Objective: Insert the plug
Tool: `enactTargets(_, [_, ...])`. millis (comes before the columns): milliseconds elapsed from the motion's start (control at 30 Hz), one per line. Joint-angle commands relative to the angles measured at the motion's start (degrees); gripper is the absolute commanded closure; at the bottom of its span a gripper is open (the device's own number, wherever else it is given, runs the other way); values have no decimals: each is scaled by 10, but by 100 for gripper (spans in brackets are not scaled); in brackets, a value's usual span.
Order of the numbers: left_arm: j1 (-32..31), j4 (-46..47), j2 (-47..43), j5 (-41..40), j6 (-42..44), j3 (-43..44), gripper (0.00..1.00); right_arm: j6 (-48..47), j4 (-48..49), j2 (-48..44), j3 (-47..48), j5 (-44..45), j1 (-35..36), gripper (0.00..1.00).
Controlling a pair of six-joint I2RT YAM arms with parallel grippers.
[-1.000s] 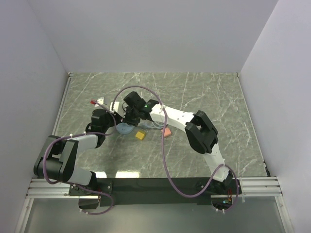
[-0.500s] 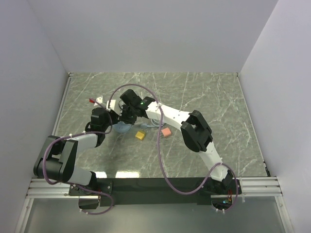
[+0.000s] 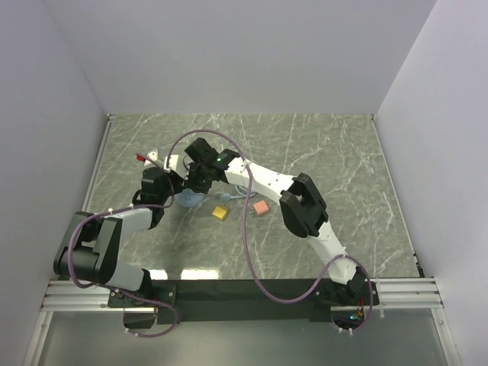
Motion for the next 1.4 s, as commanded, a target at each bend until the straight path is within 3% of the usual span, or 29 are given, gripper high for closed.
enactTargets(0, [-30,-52,11,56,37,7,96,0,-18,73,-16,22,40,100])
enactTargets(67, [-31,-53,12,56,34,6,99,2,-11,73,-22,20,43,100])
enactTargets(767, [-54,-30,56,56,18,-5,99,16,-32,135,20,4,55,100])
enactTargets(1100, [-54,-32,23,26,1,-25,99,23,-53,166,53,3,55,100])
enactTargets(1367, [-53,-35,-28,-4,-14,-45,99,29,-31,134,12,15,50,100])
